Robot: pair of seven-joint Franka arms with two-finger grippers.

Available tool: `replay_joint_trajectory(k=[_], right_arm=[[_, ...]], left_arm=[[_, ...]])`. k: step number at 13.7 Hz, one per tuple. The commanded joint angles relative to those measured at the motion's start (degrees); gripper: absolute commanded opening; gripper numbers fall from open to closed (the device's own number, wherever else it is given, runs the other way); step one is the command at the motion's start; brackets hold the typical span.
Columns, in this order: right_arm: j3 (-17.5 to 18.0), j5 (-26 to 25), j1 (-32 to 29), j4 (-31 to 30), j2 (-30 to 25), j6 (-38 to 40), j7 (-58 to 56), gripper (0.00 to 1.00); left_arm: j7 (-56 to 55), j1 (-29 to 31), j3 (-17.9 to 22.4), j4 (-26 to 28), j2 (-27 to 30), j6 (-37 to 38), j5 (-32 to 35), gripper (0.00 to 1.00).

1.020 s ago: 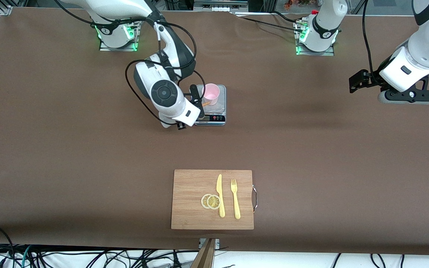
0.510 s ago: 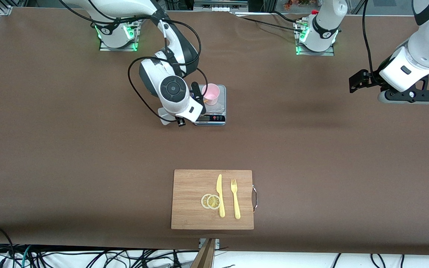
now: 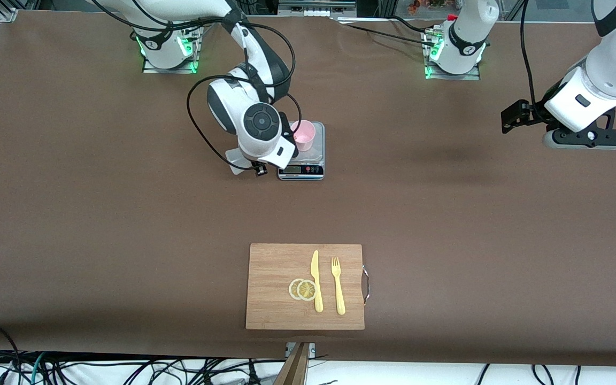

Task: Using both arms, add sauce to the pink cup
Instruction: 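Tilt the bottle nozzle into the cup and squeeze sauce in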

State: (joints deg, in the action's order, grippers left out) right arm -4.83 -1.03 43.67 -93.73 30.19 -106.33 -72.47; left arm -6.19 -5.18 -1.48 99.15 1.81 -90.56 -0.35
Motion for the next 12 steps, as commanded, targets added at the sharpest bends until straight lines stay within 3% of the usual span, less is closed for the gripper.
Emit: replay_joint_trajectory(k=[1,12], right_arm=[[-0.36,-1.43,1.85,-1.98,-2.51,1.03,1.80,0.00],[-0.36,-4.68,3.88,-1.28,-2.24,2.88,4.53,0.00]], left_arm=[[0.03,0.08,0.08,-0.54,0.48,1.08,-0.70,1.00],[0.21,0.08,0.08,-0.62,0.48,1.08,-0.70,1.00]])
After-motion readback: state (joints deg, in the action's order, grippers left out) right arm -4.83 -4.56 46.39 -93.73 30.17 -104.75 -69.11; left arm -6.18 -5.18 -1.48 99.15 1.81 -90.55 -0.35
